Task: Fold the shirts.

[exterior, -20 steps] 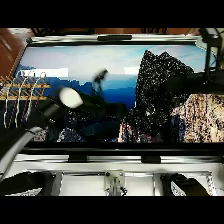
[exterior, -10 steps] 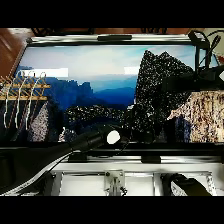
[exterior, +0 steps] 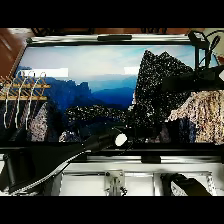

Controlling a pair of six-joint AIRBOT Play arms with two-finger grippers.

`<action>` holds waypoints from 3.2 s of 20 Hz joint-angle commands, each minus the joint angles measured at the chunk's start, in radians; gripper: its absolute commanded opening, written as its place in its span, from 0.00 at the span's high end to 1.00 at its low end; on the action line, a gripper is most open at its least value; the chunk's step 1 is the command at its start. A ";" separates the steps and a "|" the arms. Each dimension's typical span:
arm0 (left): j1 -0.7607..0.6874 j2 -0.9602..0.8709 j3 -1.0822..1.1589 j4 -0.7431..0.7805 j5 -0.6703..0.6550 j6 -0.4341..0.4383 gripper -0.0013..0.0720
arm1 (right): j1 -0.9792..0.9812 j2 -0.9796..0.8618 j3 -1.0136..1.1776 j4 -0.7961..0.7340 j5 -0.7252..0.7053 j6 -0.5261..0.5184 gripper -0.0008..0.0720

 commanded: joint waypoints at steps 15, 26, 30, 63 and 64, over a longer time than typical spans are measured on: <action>0.439 0.412 0.037 0.360 -0.519 0.098 0.92 | 0.000 0.134 0.003 -0.037 0.048 -0.134 0.90; 0.818 0.788 0.221 0.371 -0.647 0.238 0.91 | 0.172 0.145 -0.007 0.052 0.159 0.087 0.90; 0.799 0.688 0.146 0.372 -1.120 0.294 0.91 | 0.262 0.082 -0.138 -0.050 0.167 0.105 0.90; 0.898 0.673 0.035 0.658 -1.421 0.424 0.91 | 0.108 0.020 -0.448 0.048 -0.077 0.184 0.19; 0.898 0.673 0.035 0.652 -1.419 0.425 0.91 | 0.067 -0.027 -0.487 0.101 -0.091 0.166 0.18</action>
